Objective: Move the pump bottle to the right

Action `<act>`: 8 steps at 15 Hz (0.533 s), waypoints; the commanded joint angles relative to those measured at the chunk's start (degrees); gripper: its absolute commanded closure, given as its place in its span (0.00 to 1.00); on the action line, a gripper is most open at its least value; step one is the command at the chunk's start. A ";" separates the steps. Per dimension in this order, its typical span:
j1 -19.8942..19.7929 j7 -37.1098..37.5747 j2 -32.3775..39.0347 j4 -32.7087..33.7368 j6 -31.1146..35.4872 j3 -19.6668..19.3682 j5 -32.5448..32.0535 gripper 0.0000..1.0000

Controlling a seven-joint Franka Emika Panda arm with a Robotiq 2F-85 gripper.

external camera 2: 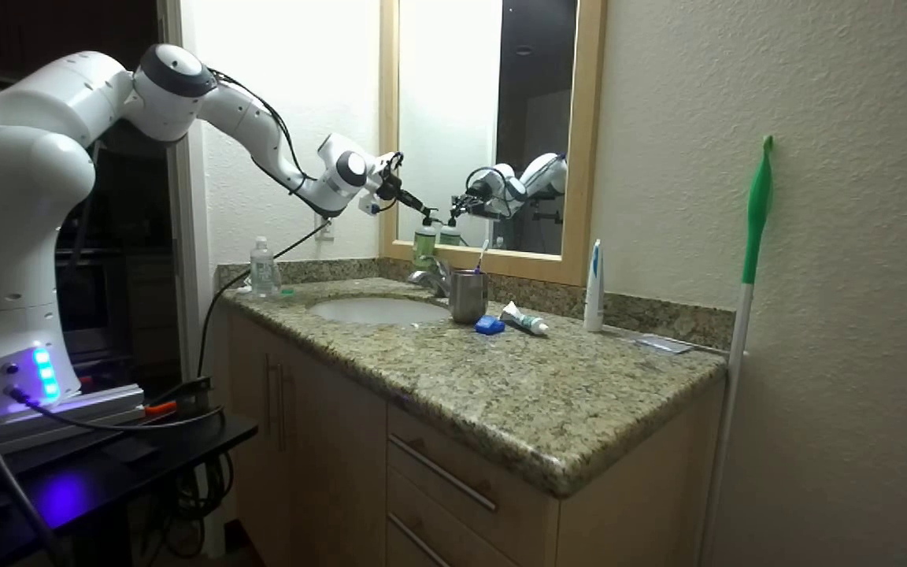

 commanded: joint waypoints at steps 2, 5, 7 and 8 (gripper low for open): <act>2.15 -1.07 -5.00 -2.84 -1.85 -4.85 -1.42 0.97; 4.99 -1.41 -5.98 -4.09 -2.44 -13.65 -2.80 0.97; 6.39 -2.76 -6.69 -4.76 -4.93 -19.01 -4.02 0.97; 6.26 -4.53 -7.79 -5.13 -6.56 -19.84 -4.77 0.97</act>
